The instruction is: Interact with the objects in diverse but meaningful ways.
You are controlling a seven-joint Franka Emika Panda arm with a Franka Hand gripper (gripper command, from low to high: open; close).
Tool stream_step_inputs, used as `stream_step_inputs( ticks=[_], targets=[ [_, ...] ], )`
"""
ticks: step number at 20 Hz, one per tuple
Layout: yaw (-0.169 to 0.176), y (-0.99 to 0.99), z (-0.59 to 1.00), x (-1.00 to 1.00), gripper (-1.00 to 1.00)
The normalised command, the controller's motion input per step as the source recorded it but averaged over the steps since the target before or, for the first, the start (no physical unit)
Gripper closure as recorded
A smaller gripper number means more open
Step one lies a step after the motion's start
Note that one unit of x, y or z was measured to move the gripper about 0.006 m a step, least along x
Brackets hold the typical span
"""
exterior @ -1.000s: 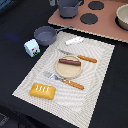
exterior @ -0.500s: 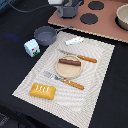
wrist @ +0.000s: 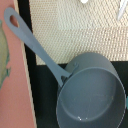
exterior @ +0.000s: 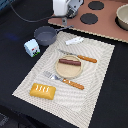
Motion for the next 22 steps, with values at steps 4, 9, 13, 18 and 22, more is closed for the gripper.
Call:
stream_step_inputs(
  ticks=[4,9,13,18,22],
  targets=[
    [0.018,-0.03,-0.37,0.34,-1.0],
    [0.088,-0.01,-0.42,0.25,-1.0],
    [0.092,-0.01,-0.32,0.17,-1.0],
    [0.125,0.0,-0.12,0.11,-1.0],
    [0.15,0.0,0.04,0.37,-1.0]
  ],
)
